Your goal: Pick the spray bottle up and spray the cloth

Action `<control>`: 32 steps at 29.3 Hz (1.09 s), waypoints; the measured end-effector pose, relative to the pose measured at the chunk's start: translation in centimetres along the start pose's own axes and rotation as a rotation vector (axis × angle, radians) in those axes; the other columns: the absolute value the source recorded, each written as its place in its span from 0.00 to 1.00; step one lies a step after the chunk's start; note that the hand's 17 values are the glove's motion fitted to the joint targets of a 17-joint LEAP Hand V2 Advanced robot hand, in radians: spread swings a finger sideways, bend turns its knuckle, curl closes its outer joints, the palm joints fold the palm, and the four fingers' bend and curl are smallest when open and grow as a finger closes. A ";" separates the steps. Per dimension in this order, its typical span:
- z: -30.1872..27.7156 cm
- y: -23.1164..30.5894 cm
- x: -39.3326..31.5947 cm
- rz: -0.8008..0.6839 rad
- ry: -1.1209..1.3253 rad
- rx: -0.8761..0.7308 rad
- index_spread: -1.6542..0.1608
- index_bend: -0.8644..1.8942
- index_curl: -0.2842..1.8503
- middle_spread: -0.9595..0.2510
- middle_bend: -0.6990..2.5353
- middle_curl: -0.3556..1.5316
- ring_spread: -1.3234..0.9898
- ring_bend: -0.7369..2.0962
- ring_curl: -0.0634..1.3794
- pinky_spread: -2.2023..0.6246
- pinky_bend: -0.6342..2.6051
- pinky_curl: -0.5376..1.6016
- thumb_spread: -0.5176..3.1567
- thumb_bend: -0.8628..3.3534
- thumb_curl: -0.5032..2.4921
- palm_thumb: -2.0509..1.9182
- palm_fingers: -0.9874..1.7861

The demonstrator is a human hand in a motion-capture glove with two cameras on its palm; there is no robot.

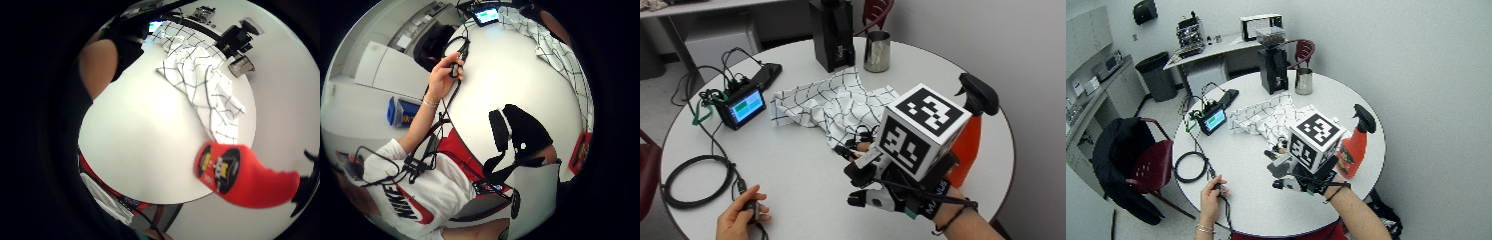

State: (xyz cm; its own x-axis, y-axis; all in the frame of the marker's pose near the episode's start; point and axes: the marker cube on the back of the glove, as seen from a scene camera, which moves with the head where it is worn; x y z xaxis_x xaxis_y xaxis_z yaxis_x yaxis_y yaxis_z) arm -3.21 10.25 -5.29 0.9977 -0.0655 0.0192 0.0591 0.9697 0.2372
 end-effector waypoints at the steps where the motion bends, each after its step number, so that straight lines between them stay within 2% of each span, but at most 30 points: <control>1: -0.4 0.4 -0.3 -0.007 -0.003 0.016 0.70 0.36 0.23 0.75 0.32 0.34 0.58 0.37 0.21 0.86 0.30 0.38 0.45 0.26 0.25 0.67 0.54; 7: -3.4 2.3 -2.2 -0.076 -0.085 0.179 0.70 0.36 0.24 0.75 0.31 0.35 0.59 0.36 0.21 0.86 0.30 0.38 0.46 0.25 0.26 0.67 0.54; 14: -5.8 4.7 -0.6 -0.082 -0.189 0.381 0.70 0.37 0.24 0.75 0.31 0.35 0.59 0.36 0.22 0.86 0.29 0.39 0.46 0.24 0.26 0.68 0.54; 17: -6.7 6.6 1.6 -0.003 -0.233 0.502 0.70 0.37 0.25 0.76 0.32 0.36 0.59 0.37 0.22 0.86 0.28 0.38 0.46 0.23 0.26 0.68 0.57; 22: -5.8 9.5 8.4 0.246 -0.337 0.663 0.71 0.36 0.25 0.74 0.33 0.37 0.57 0.39 0.24 0.86 0.26 0.38 0.46 0.23 0.27 0.68 0.63; 25: -3.1 8.9 11.8 0.328 -0.494 0.649 0.71 0.37 0.25 0.73 0.33 0.37 0.56 0.39 0.25 0.86 0.26 0.38 0.46 0.22 0.27 0.68 0.64; 28: 1.2 7.1 13.8 0.428 -0.665 0.561 0.72 0.37 0.26 0.73 0.32 0.38 0.56 0.39 0.26 0.86 0.26 0.39 0.46 0.22 0.27 0.68 0.64; 32: 5.2 4.1 14.2 0.387 -0.871 0.495 0.73 0.36 0.26 0.73 0.32 0.38 0.56 0.39 0.26 0.86 0.26 0.39 0.45 0.21 0.27 0.68 0.65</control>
State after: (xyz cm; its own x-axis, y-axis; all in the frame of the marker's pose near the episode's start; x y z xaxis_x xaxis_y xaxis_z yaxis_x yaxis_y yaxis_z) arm 10.99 12.12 0.97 0.5666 -0.1095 0.8167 -0.4710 0.7702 0.4300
